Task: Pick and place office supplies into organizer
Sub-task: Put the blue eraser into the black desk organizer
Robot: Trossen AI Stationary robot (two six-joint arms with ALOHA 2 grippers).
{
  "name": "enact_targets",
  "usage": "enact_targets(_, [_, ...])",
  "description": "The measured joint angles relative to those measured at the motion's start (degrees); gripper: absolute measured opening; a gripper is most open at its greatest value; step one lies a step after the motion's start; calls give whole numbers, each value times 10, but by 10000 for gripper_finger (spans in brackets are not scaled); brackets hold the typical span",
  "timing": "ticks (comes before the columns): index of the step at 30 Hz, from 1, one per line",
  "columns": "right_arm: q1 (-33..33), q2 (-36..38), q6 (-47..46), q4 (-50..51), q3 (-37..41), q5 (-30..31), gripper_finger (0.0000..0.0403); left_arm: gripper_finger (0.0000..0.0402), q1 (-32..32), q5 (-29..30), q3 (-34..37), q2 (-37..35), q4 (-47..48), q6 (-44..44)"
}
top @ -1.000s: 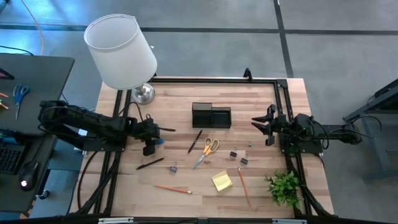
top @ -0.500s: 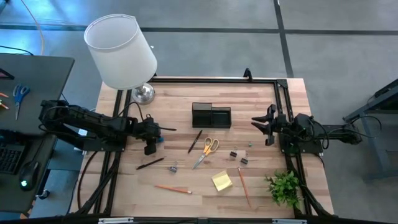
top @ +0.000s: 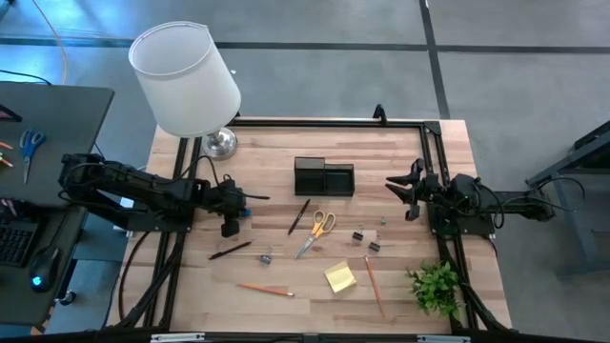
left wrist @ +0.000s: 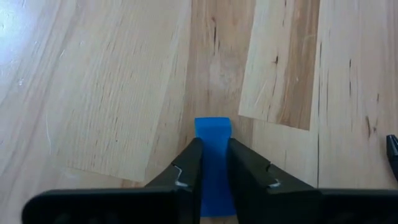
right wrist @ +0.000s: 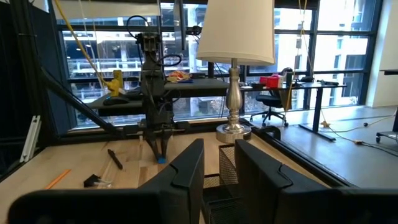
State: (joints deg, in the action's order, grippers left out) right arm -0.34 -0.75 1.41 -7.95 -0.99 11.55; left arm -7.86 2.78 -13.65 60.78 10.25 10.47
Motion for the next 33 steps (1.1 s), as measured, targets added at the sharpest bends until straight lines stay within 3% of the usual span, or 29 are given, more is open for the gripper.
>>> enact_targets(14, [0,0,0,0,0,0,83,53,0,-21,-88,-1,2,-59])
enact_targets(18, [0,0,0,0,0,-1,83,51,0,3,-128,-2,-19,-98])
enact_targets(26, [0,0,0,-1,0,-1,83,52,0,28,-147,16,-208,-249])
enact_targets(33, [0,0,1,-1,0,1,83,53,-1,33,-147,92,-371,-297])
